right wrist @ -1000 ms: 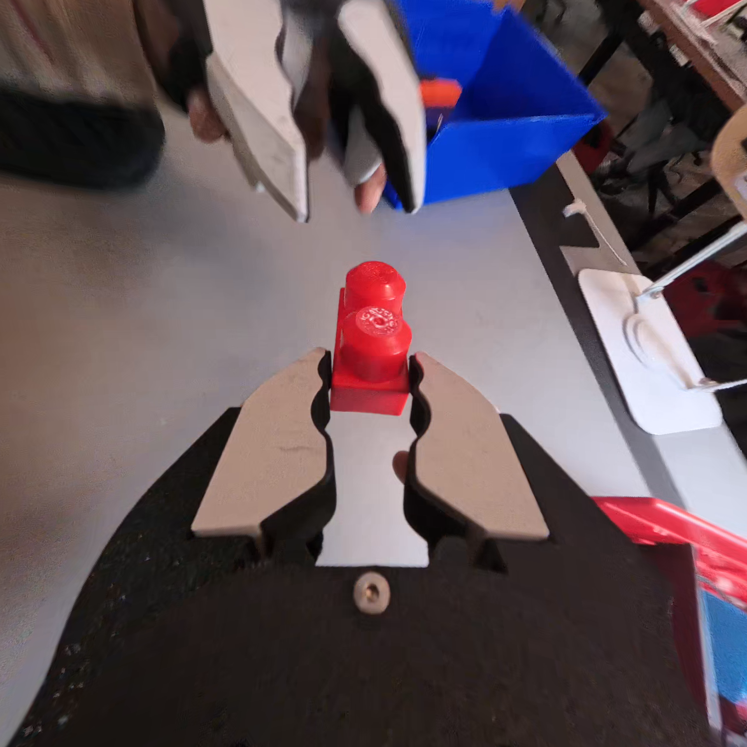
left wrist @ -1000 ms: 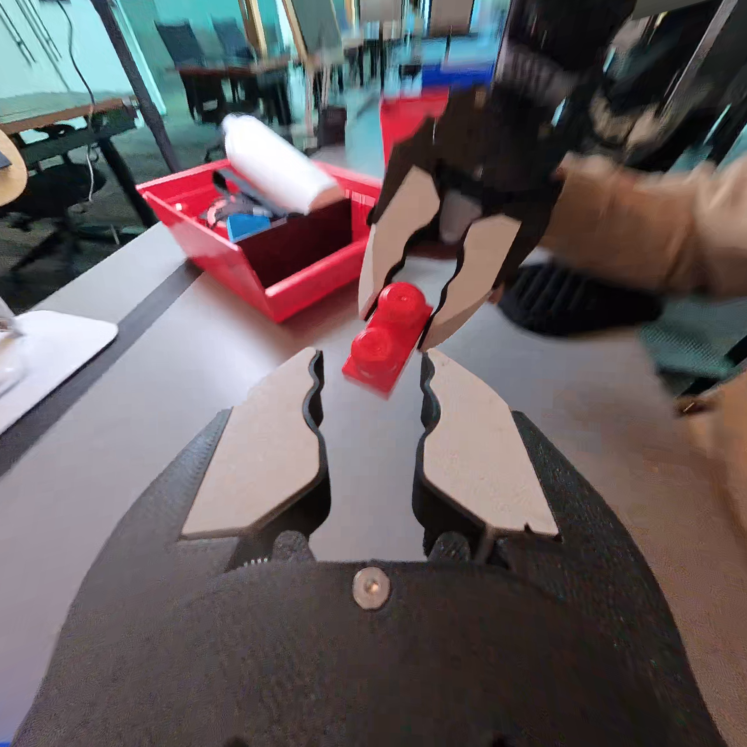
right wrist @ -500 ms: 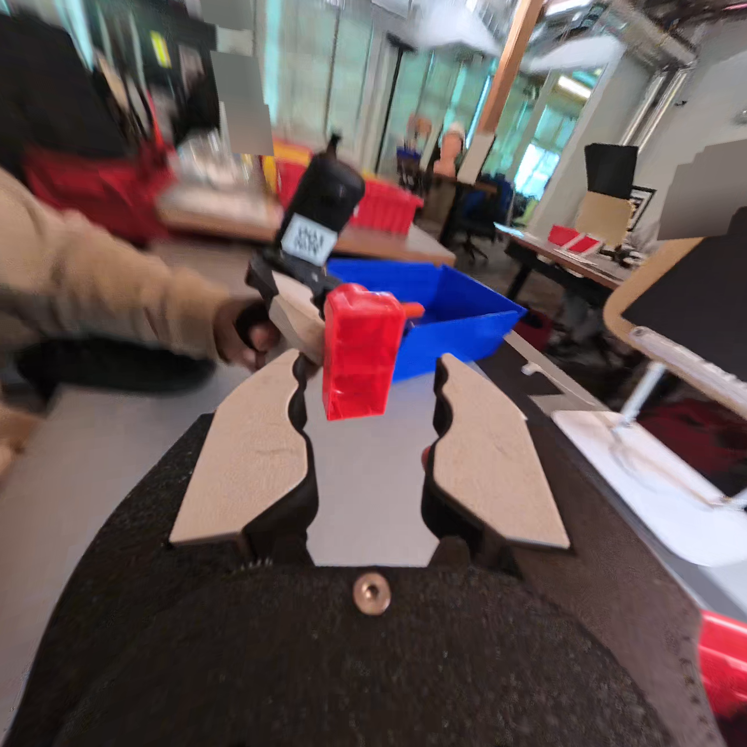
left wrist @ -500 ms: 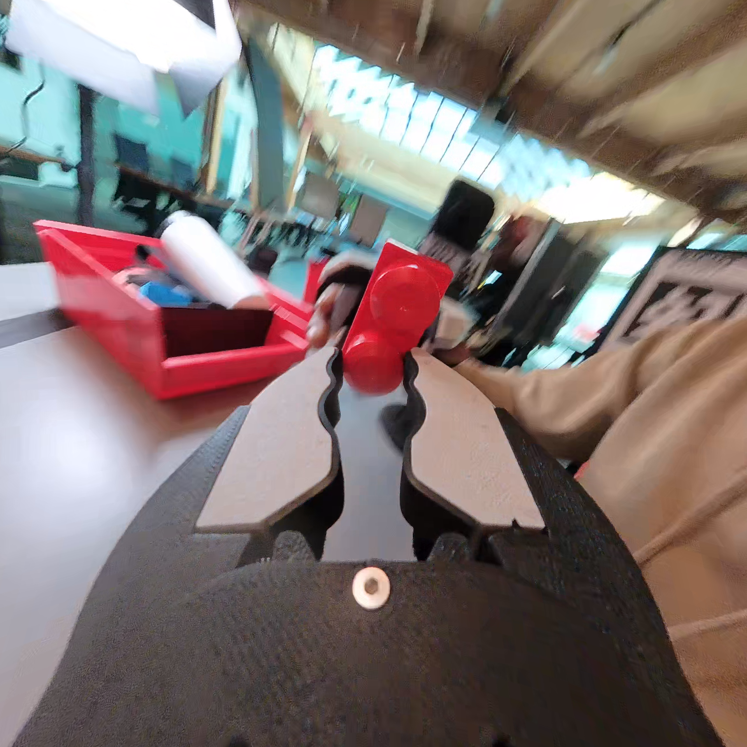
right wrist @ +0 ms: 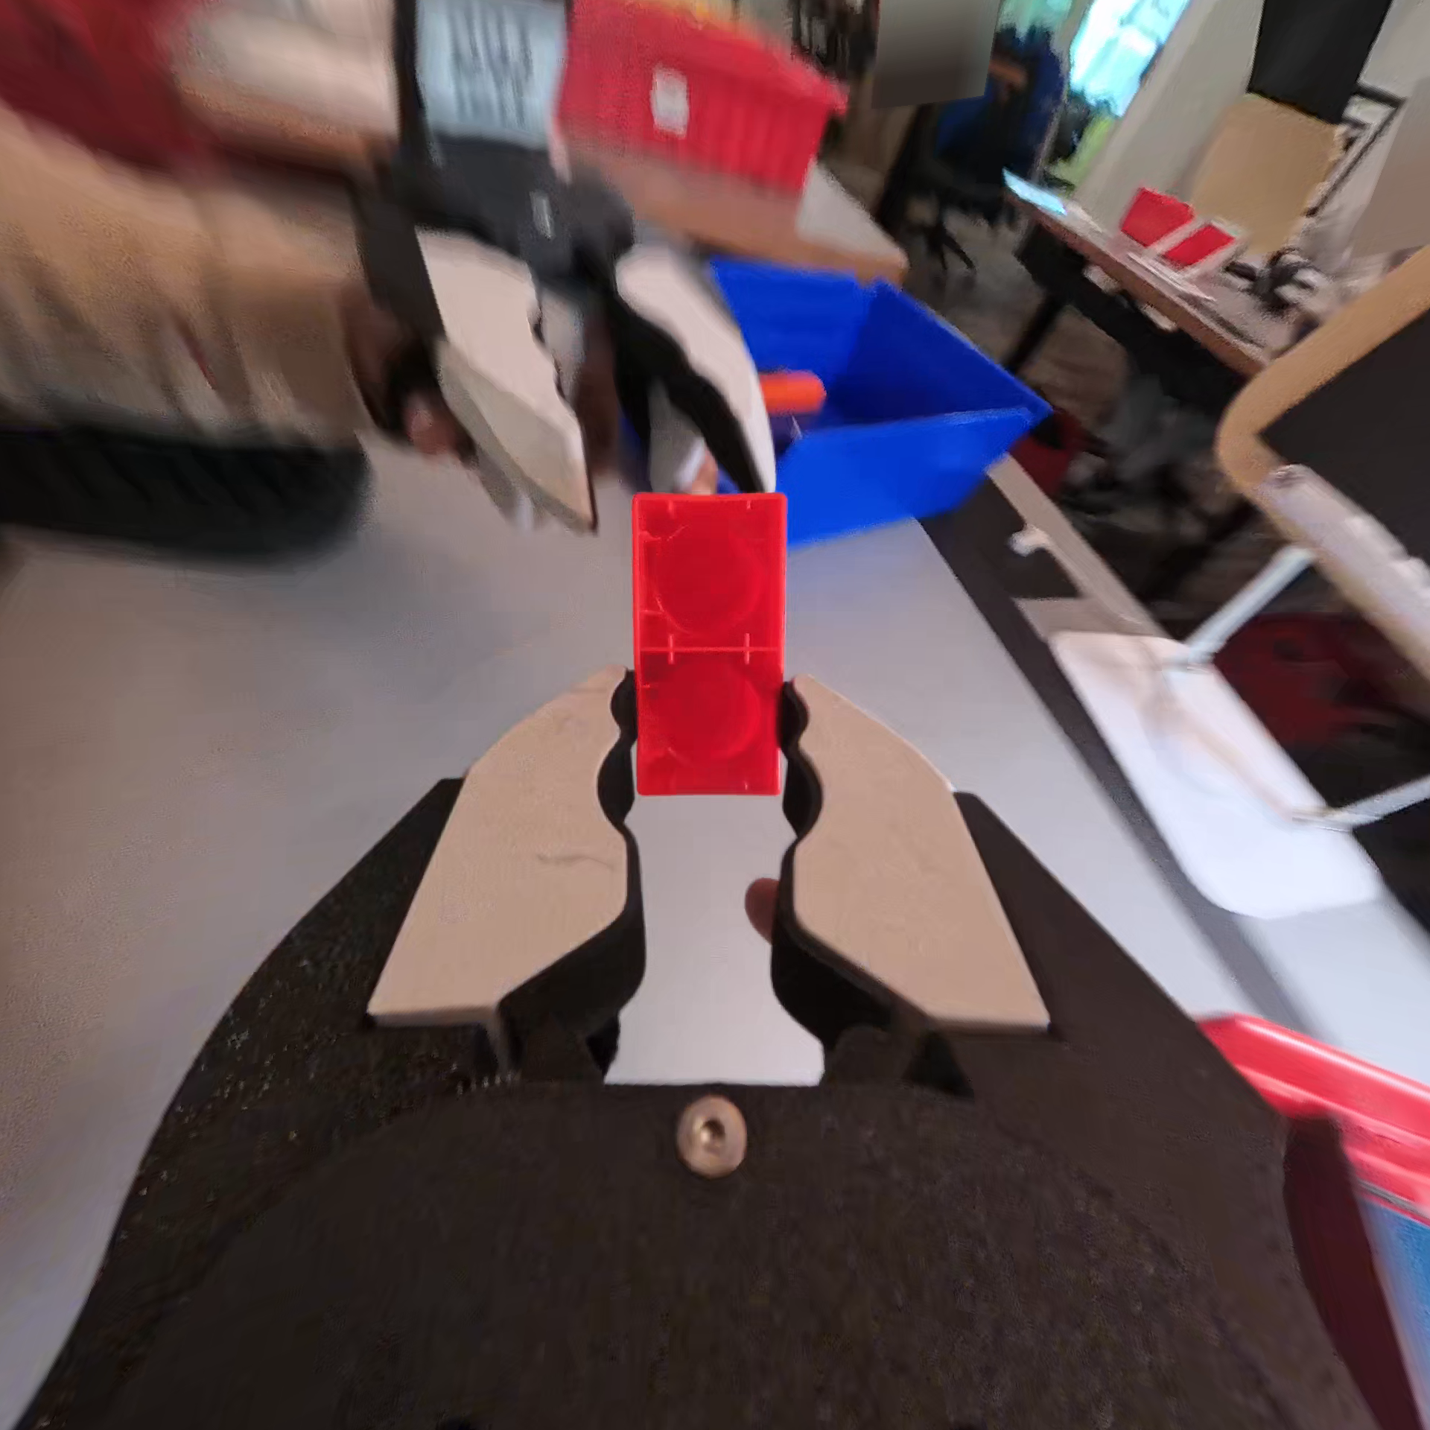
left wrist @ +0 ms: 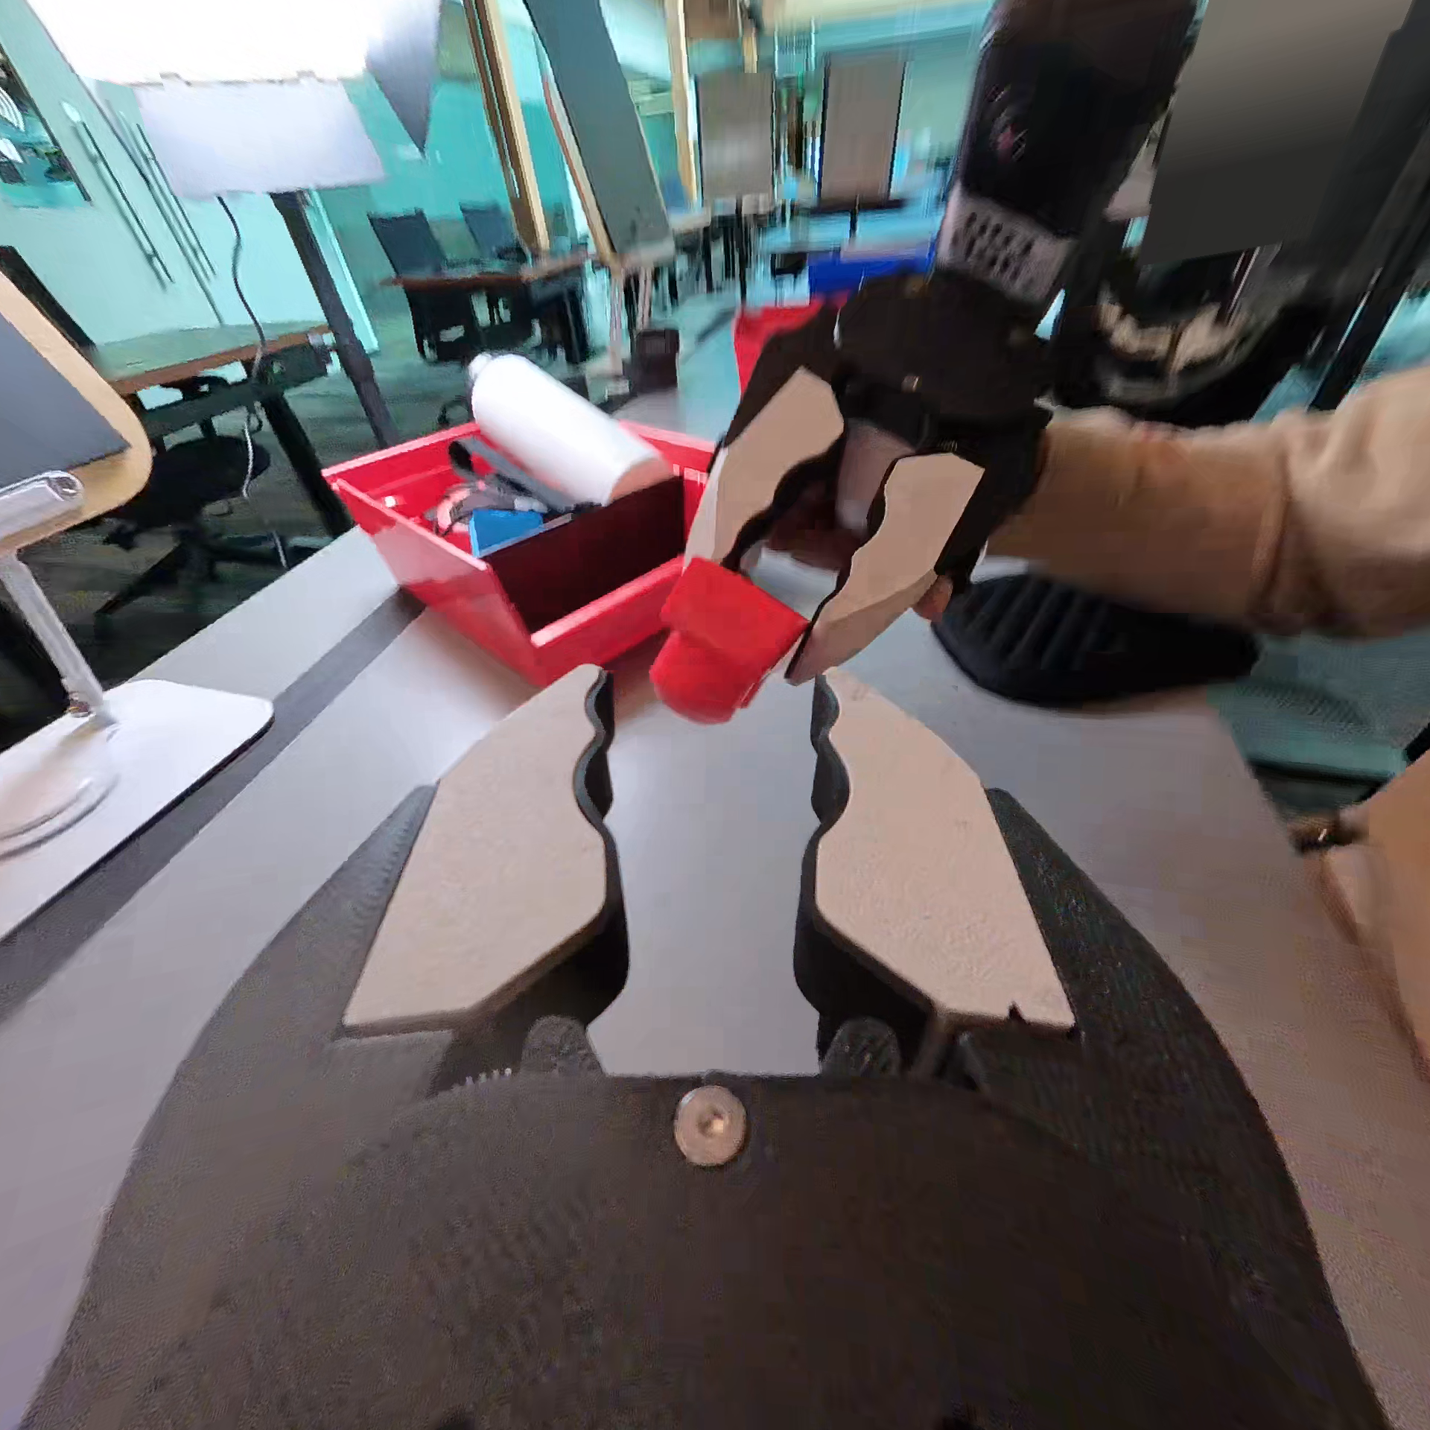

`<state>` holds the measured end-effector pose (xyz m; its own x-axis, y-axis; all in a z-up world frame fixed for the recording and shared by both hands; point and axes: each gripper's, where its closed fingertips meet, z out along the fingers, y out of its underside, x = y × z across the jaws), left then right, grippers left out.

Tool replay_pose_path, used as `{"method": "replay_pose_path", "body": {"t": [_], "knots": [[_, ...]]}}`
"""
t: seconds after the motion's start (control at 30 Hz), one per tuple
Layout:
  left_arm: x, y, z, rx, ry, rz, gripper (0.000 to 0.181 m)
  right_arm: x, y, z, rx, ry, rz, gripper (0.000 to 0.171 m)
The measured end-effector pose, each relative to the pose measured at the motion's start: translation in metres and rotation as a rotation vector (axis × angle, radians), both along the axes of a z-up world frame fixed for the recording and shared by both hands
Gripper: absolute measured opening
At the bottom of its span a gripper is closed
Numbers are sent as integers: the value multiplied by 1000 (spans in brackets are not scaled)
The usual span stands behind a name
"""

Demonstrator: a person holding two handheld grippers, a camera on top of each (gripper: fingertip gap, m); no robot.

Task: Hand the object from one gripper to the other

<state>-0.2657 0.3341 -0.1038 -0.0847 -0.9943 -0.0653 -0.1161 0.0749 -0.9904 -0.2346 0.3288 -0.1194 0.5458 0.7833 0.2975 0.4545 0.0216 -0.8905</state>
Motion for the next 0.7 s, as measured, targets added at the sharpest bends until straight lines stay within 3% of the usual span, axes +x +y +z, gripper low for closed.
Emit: {"method": "replay_pose_path", "body": {"t": [0.07, 0.13, 0.2, 0.23, 0.3, 0.37, 0.5, 0.6, 0.7], "knots": [[2, -3, -14, 101, 105, 13, 53, 5, 2, -19, 112, -275, -35, 35], [5, -7, -30, 213, 191, 11, 51, -2, -1, -31, 172, -421, -19, 35], [5, -14, -51, 334, 304, -25, 49, -10, -4, -37, 211, -482, 2, 35], [6, -12, -55, 413, 323, -6, 39, -13, -6, -36, 226, -487, 11, 35], [8, -12, -48, 504, 264, 27, 38, -15, -9, -32, 239, -474, 20, 35], [8, -10, -36, 436, 207, 50, 38, -14, -7, -16, 304, -396, 6, 37], [0, 4, -34, 98, 225, 21, 38, -7, -12, 15, 429, -288, 2, 44], [-6, -2, -48, 70, 303, -70, 38, -10, -25, -15, 296, -394, 119, 40], [-7, -22, -61, 22, 382, -216, 38, -22, -29, -47, 292, -526, 197, 28]]}}
